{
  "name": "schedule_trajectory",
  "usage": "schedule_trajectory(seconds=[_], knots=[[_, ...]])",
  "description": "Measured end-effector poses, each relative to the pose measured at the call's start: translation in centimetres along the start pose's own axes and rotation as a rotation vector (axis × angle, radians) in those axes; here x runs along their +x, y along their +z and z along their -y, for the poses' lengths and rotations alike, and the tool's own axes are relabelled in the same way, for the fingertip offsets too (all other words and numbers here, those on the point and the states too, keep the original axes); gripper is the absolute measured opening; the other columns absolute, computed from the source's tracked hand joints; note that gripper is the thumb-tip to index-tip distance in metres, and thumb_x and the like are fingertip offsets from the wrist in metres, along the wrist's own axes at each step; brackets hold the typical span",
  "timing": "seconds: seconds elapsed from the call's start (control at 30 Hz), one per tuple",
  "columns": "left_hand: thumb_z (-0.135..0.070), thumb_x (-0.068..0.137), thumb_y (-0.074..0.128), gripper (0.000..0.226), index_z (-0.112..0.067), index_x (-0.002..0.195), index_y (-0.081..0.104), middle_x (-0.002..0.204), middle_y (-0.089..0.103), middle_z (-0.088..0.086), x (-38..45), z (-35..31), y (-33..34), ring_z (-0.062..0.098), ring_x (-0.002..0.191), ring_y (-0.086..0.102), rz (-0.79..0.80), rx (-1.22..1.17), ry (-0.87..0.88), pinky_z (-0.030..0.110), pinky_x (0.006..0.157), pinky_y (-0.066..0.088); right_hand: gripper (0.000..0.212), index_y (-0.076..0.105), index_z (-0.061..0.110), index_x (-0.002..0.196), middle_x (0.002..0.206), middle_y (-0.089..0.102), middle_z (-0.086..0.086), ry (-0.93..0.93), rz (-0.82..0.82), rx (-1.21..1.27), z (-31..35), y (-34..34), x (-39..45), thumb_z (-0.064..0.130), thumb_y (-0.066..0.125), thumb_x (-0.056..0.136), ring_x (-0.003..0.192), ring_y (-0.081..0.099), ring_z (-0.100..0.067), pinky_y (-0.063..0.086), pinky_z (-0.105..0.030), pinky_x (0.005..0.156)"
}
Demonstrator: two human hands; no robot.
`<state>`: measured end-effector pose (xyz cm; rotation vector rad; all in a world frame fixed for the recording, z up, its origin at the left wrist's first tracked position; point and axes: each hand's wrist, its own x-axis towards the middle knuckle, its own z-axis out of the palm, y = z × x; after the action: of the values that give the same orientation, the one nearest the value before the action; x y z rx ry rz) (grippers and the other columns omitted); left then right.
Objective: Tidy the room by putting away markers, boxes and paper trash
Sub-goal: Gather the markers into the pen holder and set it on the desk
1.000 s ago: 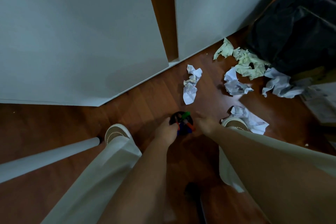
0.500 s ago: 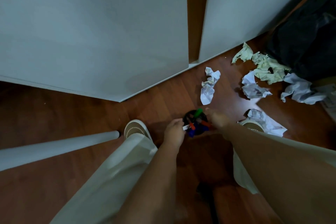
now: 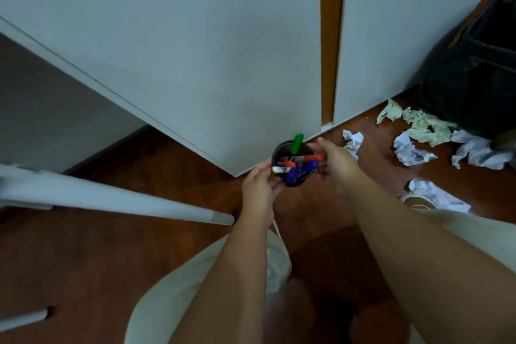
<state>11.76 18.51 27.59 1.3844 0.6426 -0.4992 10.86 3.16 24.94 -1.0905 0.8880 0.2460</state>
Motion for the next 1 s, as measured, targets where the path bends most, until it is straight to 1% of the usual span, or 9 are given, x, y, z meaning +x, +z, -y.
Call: schedule_trajectory(seconds=[0.17,0.27,0.37,0.47,0.6,0.67,0.77,0.9,1.0], knots=[[-0.002,0.094,0.049,0.029,-0.008,0.114,0.069,0.094,0.074,0.007,-5.0,-3.6,-3.0,0.014,0.079,0.07,0.016,-0.171,0.172,0.025,0.069,0.056,0.03,0.066,0.01,0.101,0.067,0.061,-0.006,-0.132,0.123,0.222,1.8,2.9,-6.3,0.031,0.045,0.097,0.044,0.051,-0.012,0.043,-0.022,0.042],[-0.006,0.094,0.05,0.03,-0.021,0.104,0.073,0.085,0.075,-0.006,-8.5,-5.4,-5.0,0.002,0.075,0.069,0.021,-0.111,0.314,0.023,0.069,0.048,0.03,0.067,0.001,0.106,0.075,0.058,-0.012,-0.21,0.195,0.313,3.0,4.3,-10.7,0.018,0.048,0.091,0.041,0.053,-0.011,0.047,-0.022,0.039],[-0.008,0.092,0.054,0.032,-0.031,0.103,0.073,0.108,0.073,-0.009,-12.0,-7.0,-6.6,0.002,0.102,0.063,0.069,-0.044,0.429,0.024,0.08,0.043,0.031,0.067,-0.003,0.106,0.078,0.06,-0.013,-0.273,0.275,0.355,4.0,5.7,-15.2,0.003,0.043,0.088,0.043,0.054,-0.009,0.049,-0.02,0.041],[-0.005,0.09,0.058,0.044,-0.028,0.127,0.064,0.127,0.066,-0.006,-15.3,-9.1,-8.2,0.007,0.12,0.057,0.199,0.01,0.603,0.021,0.091,0.046,0.031,0.072,0.007,0.098,0.063,0.067,-0.001,-0.407,0.4,0.358,4.9,7.1,-19.4,-0.005,0.045,0.088,0.046,0.055,-0.004,0.053,-0.017,0.048],[-0.02,0.082,0.071,0.06,-0.043,0.134,0.052,0.134,0.06,-0.012,-19.7,-11.7,-11.0,0.005,0.127,0.052,0.282,0.1,0.806,0.034,0.108,0.043,0.028,0.076,0.014,0.103,0.091,0.076,-0.004,-0.607,0.619,0.28,5.9,8.6,-24.4,0.0,0.059,0.086,0.069,0.066,-0.006,0.055,-0.017,0.064],[-0.029,0.078,0.076,0.065,-0.05,0.133,0.05,0.135,0.059,-0.012,-21.6,-12.9,-12.1,0.009,0.131,0.05,0.3,0.103,0.892,0.044,0.113,0.037,0.034,0.073,0.016,0.112,0.104,0.073,-0.01,-0.714,0.638,0.177,6.6,9.5,-26.6,0.007,0.071,0.079,0.086,0.067,-0.011,0.054,-0.018,0.074],[-0.033,0.079,0.076,0.068,-0.053,0.135,0.044,0.137,0.058,-0.007,-24.2,-14.6,-14.0,0.016,0.131,0.051,0.316,0.083,1.047,0.044,0.11,0.041,0.058,0.069,0.017,0.119,0.11,0.068,-0.017,-0.909,0.569,-0.036,7.5,11.6,-30.0,0.022,0.086,0.064,0.092,0.062,-0.016,0.052,-0.021,0.083],[-0.036,0.087,0.068,0.07,-0.05,0.144,0.031,0.14,0.054,-0.005,-26.3,-16.1,-16.8,0.018,0.13,0.052,0.299,0.104,1.208,0.046,0.106,0.045,0.059,0.067,0.028,0.121,0.117,0.067,0.006,-1.07,0.527,-0.155,7.6,14.8,-34.0,0.036,0.081,0.065,0.106,0.06,-0.017,0.048,-0.034,0.097],[-0.037,0.089,0.064,0.06,-0.055,0.139,0.036,0.143,0.049,0.001,-27.4,-17.6,-19.1,0.02,0.133,0.048,0.267,0.103,1.297,0.047,0.109,0.041,0.059,0.059,0.019,0.131,0.127,0.066,-0.002,-1.094,0.661,-0.071,6.8,17.8,-36.3,0.027,0.075,0.075,0.124,0.057,-0.018,0.05,-0.026,0.095]])
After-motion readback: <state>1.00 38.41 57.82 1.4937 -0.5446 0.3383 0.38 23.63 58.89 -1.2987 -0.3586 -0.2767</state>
